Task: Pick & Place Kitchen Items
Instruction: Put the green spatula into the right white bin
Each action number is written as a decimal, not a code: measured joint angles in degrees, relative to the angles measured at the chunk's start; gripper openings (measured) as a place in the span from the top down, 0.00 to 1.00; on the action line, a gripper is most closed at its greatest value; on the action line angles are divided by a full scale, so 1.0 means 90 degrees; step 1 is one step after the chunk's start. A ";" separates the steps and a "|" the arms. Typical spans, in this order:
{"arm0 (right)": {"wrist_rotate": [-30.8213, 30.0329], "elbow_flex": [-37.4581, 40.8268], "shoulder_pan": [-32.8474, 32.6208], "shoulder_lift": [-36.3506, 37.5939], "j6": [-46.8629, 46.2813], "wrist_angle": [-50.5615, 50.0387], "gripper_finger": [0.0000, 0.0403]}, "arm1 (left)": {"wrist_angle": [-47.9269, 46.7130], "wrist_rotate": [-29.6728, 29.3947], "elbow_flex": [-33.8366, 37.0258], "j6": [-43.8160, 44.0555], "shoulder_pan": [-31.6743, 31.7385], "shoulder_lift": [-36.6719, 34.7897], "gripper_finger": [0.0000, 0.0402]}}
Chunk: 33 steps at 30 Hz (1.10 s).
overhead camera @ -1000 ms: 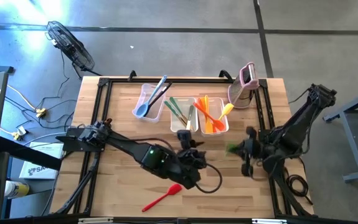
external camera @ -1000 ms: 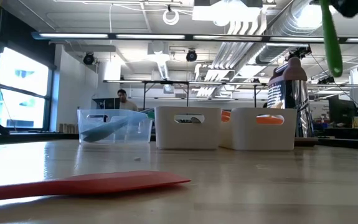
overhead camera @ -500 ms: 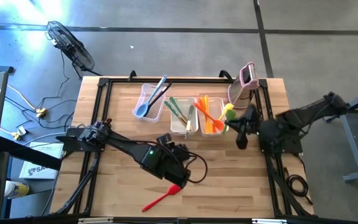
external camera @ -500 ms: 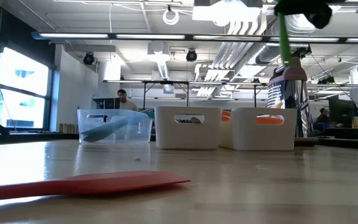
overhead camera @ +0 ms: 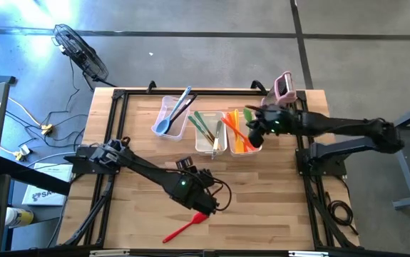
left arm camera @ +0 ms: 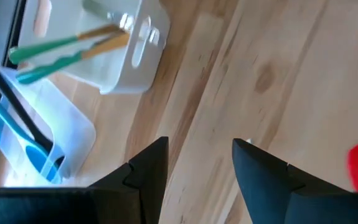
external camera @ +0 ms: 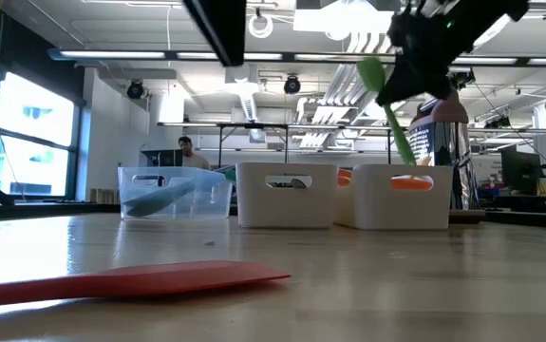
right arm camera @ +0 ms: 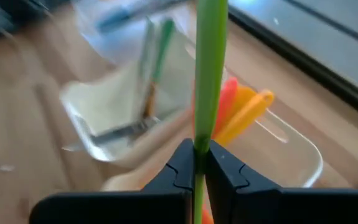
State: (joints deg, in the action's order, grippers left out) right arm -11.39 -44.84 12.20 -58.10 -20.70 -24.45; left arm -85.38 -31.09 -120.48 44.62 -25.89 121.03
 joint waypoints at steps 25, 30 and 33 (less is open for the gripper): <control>0.0928 -0.0010 0.0479 -0.2915 -0.0237 0.0707 0.89 | 0.0241 0.0448 0.0914 0.0245 -0.0002 0.0010 0.57; 0.0795 -0.0005 0.0479 -0.2915 -0.0390 0.0518 0.83 | 0.0243 0.0449 0.0914 0.0245 -0.0002 0.0007 0.57; 0.0763 -0.0005 0.0479 -0.2912 -0.0336 0.0393 0.76 | 0.0245 0.0451 0.0914 0.0251 -0.0002 0.0007 0.57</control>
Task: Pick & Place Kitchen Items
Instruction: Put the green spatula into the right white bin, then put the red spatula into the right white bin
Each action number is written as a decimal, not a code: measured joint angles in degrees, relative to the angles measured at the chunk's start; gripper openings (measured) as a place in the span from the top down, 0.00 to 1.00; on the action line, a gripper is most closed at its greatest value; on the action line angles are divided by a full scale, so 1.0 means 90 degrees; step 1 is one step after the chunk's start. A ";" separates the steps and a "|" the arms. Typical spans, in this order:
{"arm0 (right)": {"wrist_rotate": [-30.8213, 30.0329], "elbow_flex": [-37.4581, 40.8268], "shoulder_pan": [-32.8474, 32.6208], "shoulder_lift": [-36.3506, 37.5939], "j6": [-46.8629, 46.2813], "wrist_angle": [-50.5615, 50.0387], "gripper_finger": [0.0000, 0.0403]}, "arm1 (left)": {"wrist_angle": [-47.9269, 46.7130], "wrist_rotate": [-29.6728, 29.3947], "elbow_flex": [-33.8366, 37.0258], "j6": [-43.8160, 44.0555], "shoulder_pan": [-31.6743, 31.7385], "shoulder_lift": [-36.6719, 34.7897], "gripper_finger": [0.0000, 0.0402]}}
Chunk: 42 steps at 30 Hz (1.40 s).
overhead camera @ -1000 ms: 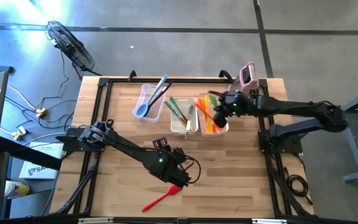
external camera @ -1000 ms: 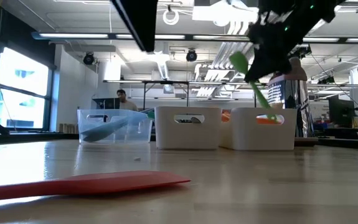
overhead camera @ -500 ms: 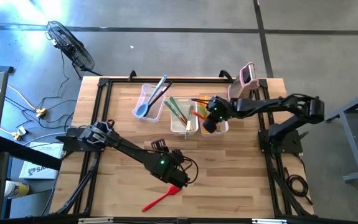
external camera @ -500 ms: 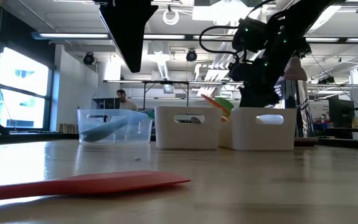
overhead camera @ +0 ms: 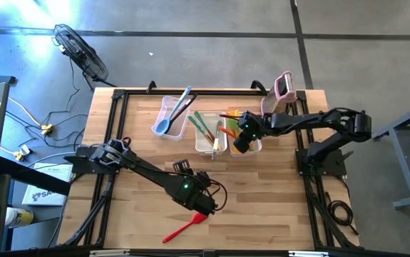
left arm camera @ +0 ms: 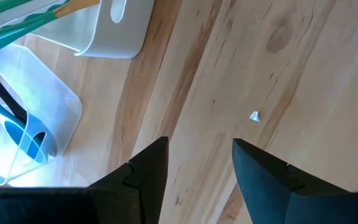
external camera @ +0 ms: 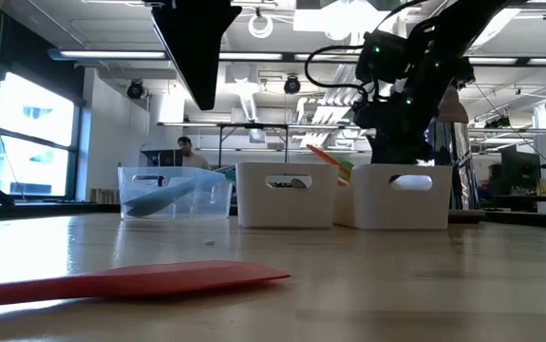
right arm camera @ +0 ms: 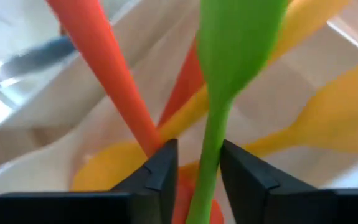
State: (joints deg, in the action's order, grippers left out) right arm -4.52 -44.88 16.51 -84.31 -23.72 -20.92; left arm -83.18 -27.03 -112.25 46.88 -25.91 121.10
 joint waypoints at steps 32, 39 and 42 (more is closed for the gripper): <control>-0.0379 0.0007 -0.0175 0.3783 0.0213 -0.1461 0.42 | 0.0675 0.3214 -0.0002 0.1394 -0.0126 -0.0002 0.57; -0.0323 0.0007 -0.0631 0.3993 0.0089 -0.2336 0.42 | 0.1595 0.2586 -0.0005 0.2305 -0.0455 -0.0002 0.57; -0.0325 0.0007 -0.0944 0.3990 -0.0063 -0.2446 0.42 | 0.1859 0.2284 -0.0015 0.2488 -0.0526 0.0059 0.57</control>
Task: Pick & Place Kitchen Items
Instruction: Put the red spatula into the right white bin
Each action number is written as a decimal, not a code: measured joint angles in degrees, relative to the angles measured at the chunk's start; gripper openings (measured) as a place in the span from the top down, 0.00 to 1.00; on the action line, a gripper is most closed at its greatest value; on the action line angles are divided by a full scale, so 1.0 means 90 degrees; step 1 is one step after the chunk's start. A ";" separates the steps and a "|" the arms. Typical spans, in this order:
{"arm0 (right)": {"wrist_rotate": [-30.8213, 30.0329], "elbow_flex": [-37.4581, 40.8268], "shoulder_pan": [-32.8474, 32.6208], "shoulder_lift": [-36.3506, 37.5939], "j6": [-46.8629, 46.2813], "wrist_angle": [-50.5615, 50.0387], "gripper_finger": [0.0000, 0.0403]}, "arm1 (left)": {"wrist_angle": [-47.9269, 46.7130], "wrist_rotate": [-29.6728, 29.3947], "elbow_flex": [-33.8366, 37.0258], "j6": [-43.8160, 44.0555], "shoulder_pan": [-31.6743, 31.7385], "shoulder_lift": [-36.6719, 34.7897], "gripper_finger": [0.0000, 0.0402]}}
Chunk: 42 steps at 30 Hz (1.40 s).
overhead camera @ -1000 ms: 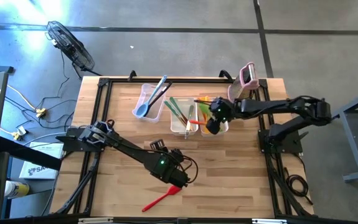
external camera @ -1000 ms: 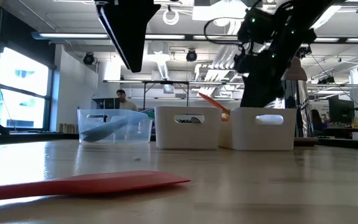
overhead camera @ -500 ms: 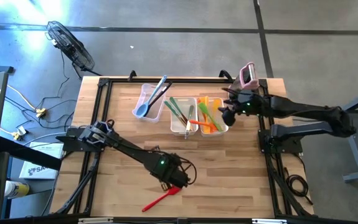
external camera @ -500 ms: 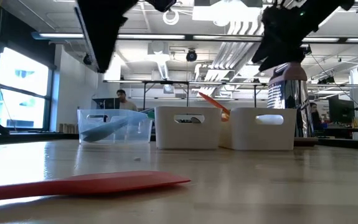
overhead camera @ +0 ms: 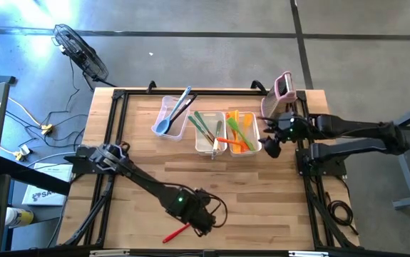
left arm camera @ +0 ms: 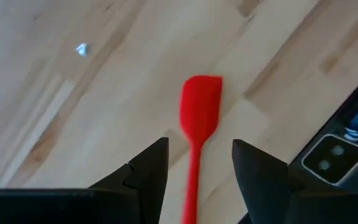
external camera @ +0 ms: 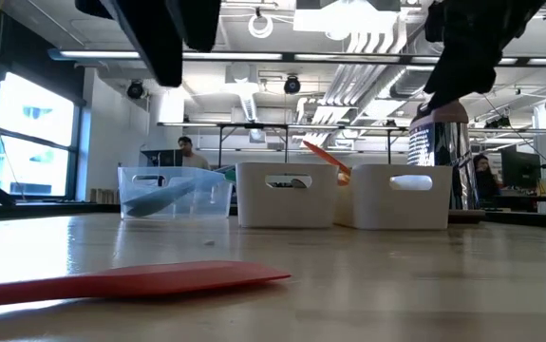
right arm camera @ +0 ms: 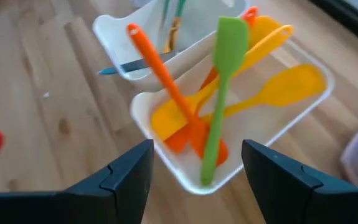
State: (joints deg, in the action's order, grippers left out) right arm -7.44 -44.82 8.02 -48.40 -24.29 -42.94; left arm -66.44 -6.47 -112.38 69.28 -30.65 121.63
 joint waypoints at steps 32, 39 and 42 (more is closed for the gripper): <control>-0.0845 0.0000 -0.2412 -0.0002 -0.0853 -0.0782 0.42 | 0.0844 0.0162 0.0007 -0.0675 0.0031 0.0480 0.51; -0.0845 0.0000 -0.2675 -0.0002 -0.1033 -0.0800 0.42 | 0.0801 0.0278 0.0013 -0.0308 0.0031 0.0577 0.51; -0.0844 0.0000 -0.2827 -0.0002 -0.1232 -0.0887 0.42 | 0.0912 0.0369 -0.0009 -0.0211 0.0031 0.0661 0.51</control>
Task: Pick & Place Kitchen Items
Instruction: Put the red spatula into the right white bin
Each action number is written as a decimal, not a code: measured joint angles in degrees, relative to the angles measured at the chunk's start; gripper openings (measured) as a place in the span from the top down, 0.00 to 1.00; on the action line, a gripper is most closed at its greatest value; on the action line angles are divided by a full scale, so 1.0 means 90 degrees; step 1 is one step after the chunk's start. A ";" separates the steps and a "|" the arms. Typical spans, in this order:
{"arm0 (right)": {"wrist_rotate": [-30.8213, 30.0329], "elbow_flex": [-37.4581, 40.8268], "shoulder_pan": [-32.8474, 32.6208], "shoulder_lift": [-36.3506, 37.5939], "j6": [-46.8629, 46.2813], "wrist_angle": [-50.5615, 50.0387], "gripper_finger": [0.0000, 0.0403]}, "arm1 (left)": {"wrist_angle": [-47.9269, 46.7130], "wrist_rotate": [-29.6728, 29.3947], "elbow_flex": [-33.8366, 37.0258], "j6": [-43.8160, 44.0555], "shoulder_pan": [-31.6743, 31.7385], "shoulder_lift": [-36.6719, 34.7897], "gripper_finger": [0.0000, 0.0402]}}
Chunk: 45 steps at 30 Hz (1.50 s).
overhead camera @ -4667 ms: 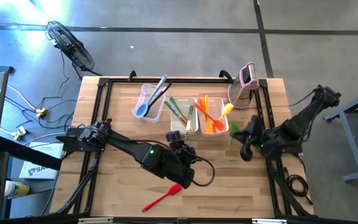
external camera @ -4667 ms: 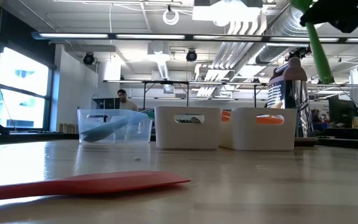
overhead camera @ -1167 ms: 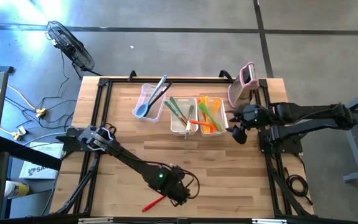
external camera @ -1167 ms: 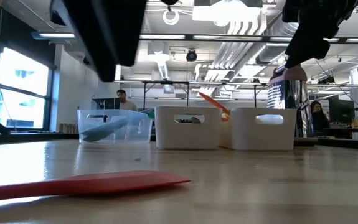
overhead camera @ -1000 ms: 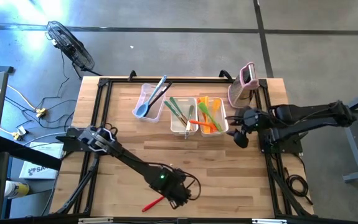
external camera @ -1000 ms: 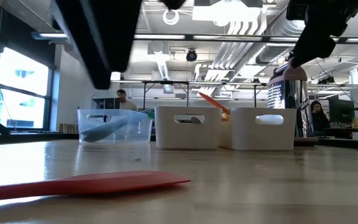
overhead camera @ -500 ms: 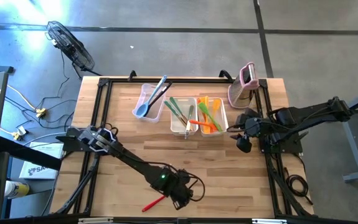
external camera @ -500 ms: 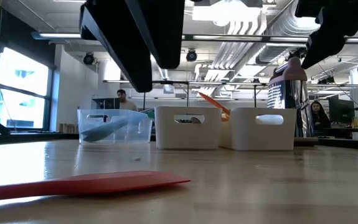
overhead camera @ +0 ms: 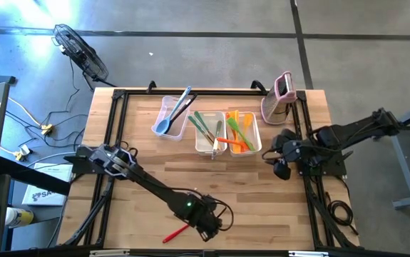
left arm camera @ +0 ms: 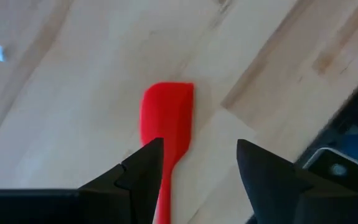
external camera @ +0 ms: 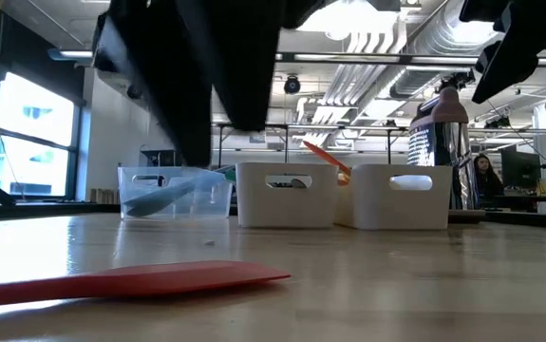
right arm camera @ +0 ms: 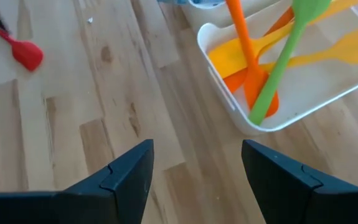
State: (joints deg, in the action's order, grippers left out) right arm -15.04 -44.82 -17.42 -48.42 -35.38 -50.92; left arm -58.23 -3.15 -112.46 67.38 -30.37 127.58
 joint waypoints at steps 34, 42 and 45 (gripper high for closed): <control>-0.0649 0.0000 -0.0705 -0.0002 -0.0455 -0.0184 0.42 | -0.0208 0.0001 0.0020 -0.0125 -0.0002 0.0365 0.51; -0.0649 0.0000 -0.0705 0.0000 -0.0566 -0.0225 0.42 | -0.0105 0.0152 0.0011 -0.0281 -0.0002 0.0473 0.51; -0.0649 0.0000 -0.0705 -0.0002 -0.0568 -0.0227 0.42 | -0.0091 0.0171 0.0021 -0.0294 -0.0024 0.0499 0.51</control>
State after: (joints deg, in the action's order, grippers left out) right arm -20.88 -44.82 -23.77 -48.45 -40.49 -52.97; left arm -59.06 -1.61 -112.27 64.74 -30.59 132.07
